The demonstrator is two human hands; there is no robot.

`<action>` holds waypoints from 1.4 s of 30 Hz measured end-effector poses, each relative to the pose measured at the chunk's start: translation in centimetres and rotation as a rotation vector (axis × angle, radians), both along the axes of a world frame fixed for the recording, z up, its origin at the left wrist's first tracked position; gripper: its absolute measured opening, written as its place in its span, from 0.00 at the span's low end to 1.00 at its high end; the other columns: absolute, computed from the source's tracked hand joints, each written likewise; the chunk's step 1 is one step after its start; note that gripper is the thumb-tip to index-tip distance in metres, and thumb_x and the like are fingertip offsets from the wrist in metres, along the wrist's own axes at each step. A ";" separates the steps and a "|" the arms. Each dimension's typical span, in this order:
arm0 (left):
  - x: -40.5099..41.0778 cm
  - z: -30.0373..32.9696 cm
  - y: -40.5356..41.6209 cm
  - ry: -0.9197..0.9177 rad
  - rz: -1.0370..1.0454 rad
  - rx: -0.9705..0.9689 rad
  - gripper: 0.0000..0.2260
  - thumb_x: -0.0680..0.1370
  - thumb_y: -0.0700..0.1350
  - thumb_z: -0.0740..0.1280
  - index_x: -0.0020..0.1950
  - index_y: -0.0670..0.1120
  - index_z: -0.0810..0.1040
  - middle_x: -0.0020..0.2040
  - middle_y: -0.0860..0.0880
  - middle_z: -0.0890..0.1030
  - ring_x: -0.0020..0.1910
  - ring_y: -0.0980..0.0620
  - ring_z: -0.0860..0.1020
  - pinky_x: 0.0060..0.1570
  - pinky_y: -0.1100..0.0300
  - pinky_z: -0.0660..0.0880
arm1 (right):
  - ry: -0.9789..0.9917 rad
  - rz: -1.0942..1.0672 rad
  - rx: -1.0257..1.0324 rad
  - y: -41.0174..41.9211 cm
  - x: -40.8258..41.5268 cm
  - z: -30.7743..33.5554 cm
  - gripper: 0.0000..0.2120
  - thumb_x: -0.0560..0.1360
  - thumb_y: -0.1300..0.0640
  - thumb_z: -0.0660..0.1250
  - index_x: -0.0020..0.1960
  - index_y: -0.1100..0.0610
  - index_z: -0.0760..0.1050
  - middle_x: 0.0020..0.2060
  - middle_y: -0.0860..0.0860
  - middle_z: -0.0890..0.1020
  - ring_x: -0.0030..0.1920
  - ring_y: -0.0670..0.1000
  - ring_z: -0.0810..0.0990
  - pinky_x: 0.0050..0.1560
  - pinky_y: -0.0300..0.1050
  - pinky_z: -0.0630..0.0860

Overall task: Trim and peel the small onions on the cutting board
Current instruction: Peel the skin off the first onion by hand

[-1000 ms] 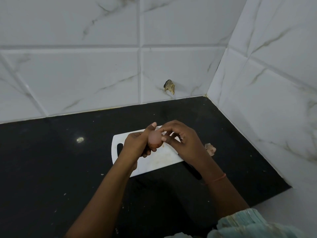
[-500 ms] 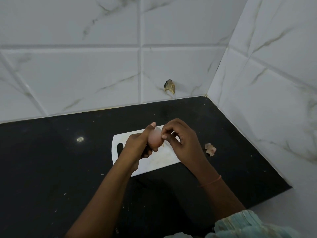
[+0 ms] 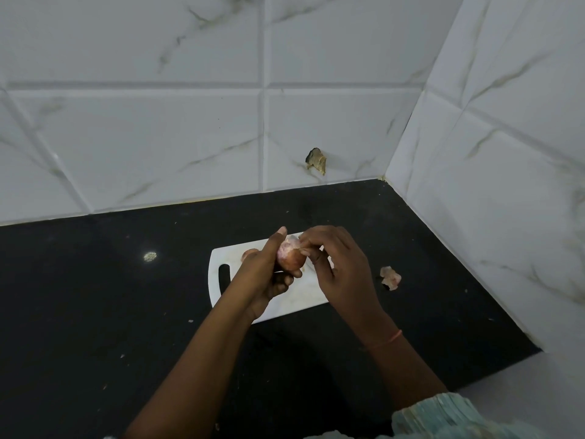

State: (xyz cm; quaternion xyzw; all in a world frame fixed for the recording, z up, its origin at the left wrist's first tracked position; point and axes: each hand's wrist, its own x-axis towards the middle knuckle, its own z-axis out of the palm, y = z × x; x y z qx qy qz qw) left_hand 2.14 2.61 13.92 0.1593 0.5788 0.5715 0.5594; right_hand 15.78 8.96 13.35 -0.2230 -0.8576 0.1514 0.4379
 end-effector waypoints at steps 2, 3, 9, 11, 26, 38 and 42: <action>-0.1 -0.1 0.1 -0.035 0.014 0.008 0.23 0.80 0.59 0.62 0.52 0.40 0.81 0.33 0.42 0.81 0.27 0.52 0.75 0.31 0.63 0.74 | 0.017 0.029 -0.046 0.0 0.3 0.0 0.05 0.78 0.61 0.64 0.51 0.59 0.78 0.49 0.50 0.82 0.51 0.46 0.78 0.50 0.37 0.75; -0.2 -0.1 0.1 -0.048 0.017 0.007 0.22 0.81 0.59 0.61 0.53 0.40 0.81 0.34 0.42 0.81 0.27 0.53 0.76 0.30 0.63 0.74 | 0.035 0.032 -0.089 0.0 0.4 -0.1 0.04 0.78 0.60 0.65 0.51 0.58 0.78 0.49 0.49 0.82 0.51 0.45 0.79 0.50 0.37 0.76; -0.5 -0.3 0.1 -0.202 0.017 0.065 0.22 0.84 0.56 0.55 0.60 0.40 0.78 0.39 0.42 0.82 0.28 0.51 0.77 0.27 0.63 0.74 | 0.221 0.087 -0.403 -0.1 0.4 0.1 0.01 0.78 0.63 0.67 0.49 0.59 0.76 0.44 0.49 0.82 0.45 0.49 0.83 0.44 0.50 0.81; -0.6 -0.3 0.0 -0.294 -0.024 0.077 0.26 0.82 0.60 0.55 0.58 0.40 0.80 0.38 0.43 0.82 0.28 0.52 0.76 0.26 0.63 0.73 | 0.236 0.099 -0.492 -0.1 0.4 0.1 0.04 0.77 0.59 0.69 0.50 0.57 0.75 0.45 0.49 0.81 0.47 0.51 0.83 0.46 0.53 0.81; -0.8 -0.6 0.0 -0.532 -0.016 0.186 0.16 0.76 0.50 0.69 0.58 0.41 0.79 0.52 0.41 0.82 0.35 0.51 0.79 0.31 0.63 0.79 | 0.342 -0.237 -0.549 2.6 2.2 -1.2 0.13 0.72 0.68 0.70 0.51 0.54 0.76 0.48 0.50 0.81 0.49 0.48 0.82 0.51 0.42 0.79; -0.4 -0.8 0.2 -0.734 -0.006 0.238 0.14 0.78 0.50 0.62 0.56 0.42 0.77 0.46 0.42 0.80 0.34 0.49 0.78 0.32 0.62 0.78 | -0.190 -0.390 -0.831 4.1 4.9 -5.5 0.18 0.77 0.60 0.67 0.66 0.53 0.74 0.72 0.55 0.68 0.73 0.53 0.66 0.68 0.42 0.64; -0.1 -1.0 0.6 -0.695 -0.010 0.190 0.23 0.82 0.59 0.54 0.58 0.42 0.78 0.51 0.42 0.84 0.37 0.49 0.80 0.34 0.61 0.78 | 0.068 -0.114 -0.814 1.9 3.1 -3.3 0.13 0.76 0.54 0.70 0.60 0.49 0.77 0.59 0.43 0.79 0.58 0.44 0.79 0.49 0.34 0.76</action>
